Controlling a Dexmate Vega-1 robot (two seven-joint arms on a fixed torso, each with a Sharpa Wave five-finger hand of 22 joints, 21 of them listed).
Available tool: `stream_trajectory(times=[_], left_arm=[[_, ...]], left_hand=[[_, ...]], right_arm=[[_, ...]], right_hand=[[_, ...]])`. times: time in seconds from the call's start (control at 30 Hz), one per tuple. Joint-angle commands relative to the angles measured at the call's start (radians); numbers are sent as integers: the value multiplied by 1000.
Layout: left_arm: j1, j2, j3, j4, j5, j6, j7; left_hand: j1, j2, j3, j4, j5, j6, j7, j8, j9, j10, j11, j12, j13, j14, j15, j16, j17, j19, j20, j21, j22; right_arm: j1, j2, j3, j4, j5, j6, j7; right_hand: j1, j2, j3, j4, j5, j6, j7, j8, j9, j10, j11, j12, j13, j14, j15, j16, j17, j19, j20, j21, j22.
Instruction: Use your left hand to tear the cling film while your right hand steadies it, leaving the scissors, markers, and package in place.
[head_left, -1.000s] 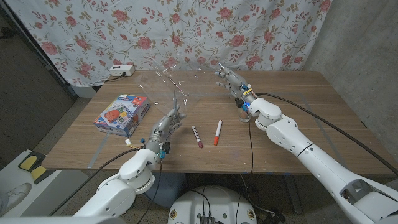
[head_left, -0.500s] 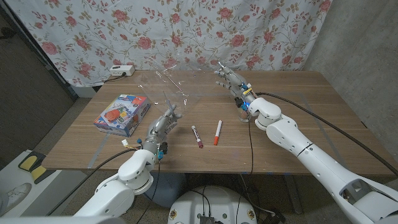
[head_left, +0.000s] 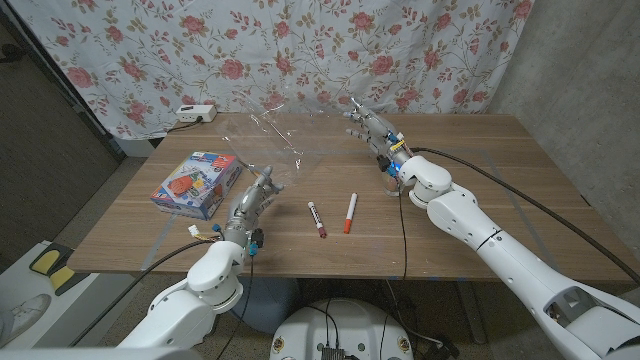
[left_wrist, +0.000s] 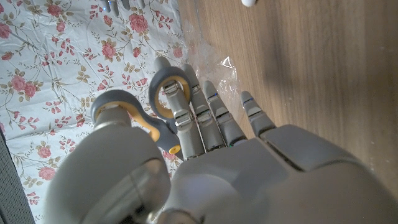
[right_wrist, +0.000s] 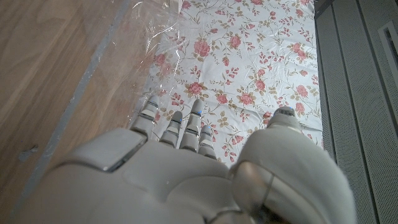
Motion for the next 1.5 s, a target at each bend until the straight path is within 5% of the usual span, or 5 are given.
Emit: stream_trajectory(times=[0.03,0.7,0.83,1.23,1.5], left_arm=[[3,22,-21,0,107,30,37],[-32,61,-25,55,309,36,-18],[-33,71,-22,58,326,40,-41],[-12,102,-37,37,298,76,-113],[-8,123,-49,19,303,103,-130]], left_hand=[[-31,-8,-15,6,-1,-2,25,-7,-10,22,9,8,8,27,7,6,2,22,22,15,4],[-185,-113,-130,48,34,6,49,7,22,41,31,21,37,66,27,12,5,48,46,15,1],[-206,-121,-150,54,43,5,52,9,28,42,36,23,43,63,34,11,7,46,47,13,1],[-346,-122,-277,102,97,-17,91,10,52,18,64,14,61,17,73,1,22,19,48,-7,2],[-396,-119,-319,122,113,-19,98,6,53,17,69,8,60,12,77,4,27,11,46,-11,3]], right_arm=[[0,-1,5,2,5,6,5],[-4,-14,15,-5,11,10,12],[-3,-17,14,-7,10,9,15],[-13,-30,19,-32,-1,8,1],[-17,-35,19,-43,-5,9,-1]], right_hand=[[1,5,1,-8,2,9,-1,-3,2,9,-1,-4,2,-5,0,0,-2,-2,4,-1,3],[0,6,1,-12,1,7,0,-4,2,2,-1,-13,4,-12,4,0,-9,-8,9,-2,3],[0,6,1,-13,1,5,0,-4,2,1,3,-15,4,-14,8,-1,-10,-11,10,-3,3],[1,8,1,-16,0,2,-1,-5,2,-3,5,-20,5,-17,10,0,-14,-16,10,-4,3],[2,8,2,-19,0,2,-1,-6,2,-2,4,-23,6,-18,12,0,-16,-19,10,-4,3]])
